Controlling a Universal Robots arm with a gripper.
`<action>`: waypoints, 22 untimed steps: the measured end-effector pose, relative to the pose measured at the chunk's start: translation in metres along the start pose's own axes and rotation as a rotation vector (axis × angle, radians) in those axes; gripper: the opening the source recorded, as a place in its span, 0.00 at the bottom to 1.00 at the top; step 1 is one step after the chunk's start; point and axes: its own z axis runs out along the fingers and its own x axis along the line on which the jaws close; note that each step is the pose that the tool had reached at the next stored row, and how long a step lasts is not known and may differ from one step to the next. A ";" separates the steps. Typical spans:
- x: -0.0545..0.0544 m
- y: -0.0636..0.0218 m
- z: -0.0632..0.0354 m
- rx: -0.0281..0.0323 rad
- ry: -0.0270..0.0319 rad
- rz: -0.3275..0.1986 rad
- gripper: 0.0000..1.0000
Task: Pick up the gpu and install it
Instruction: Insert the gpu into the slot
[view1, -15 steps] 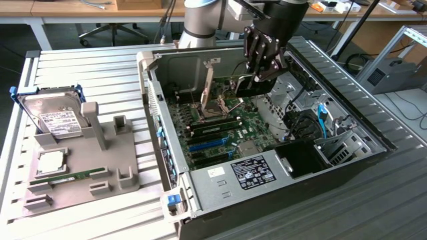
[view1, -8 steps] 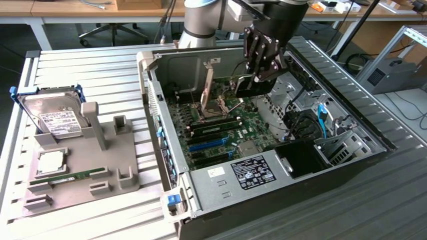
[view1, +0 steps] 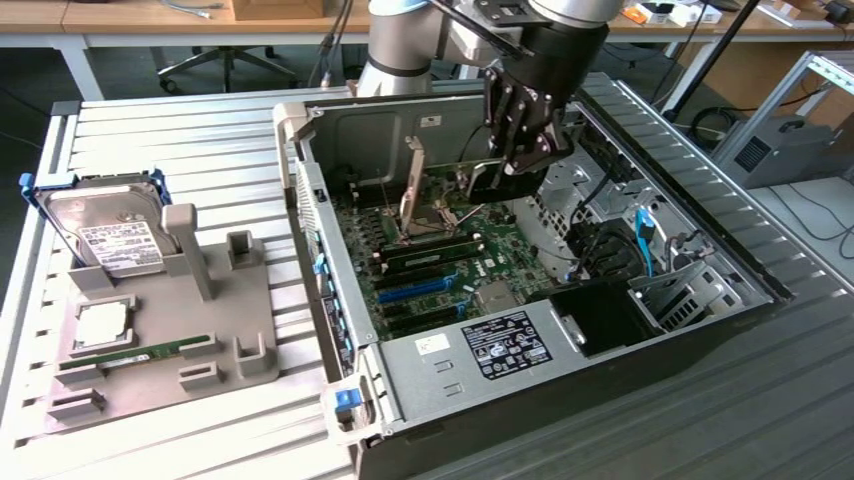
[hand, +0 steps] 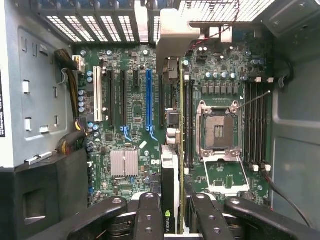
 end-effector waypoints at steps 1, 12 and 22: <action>0.000 0.0000 0.0013 0.0000 0.0000 0.000 0.27; 0.000 -0.0003 0.0145 0.0000 0.0000 0.000 0.27; 0.001 -0.0004 0.0221 0.0000 0.0008 0.000 0.27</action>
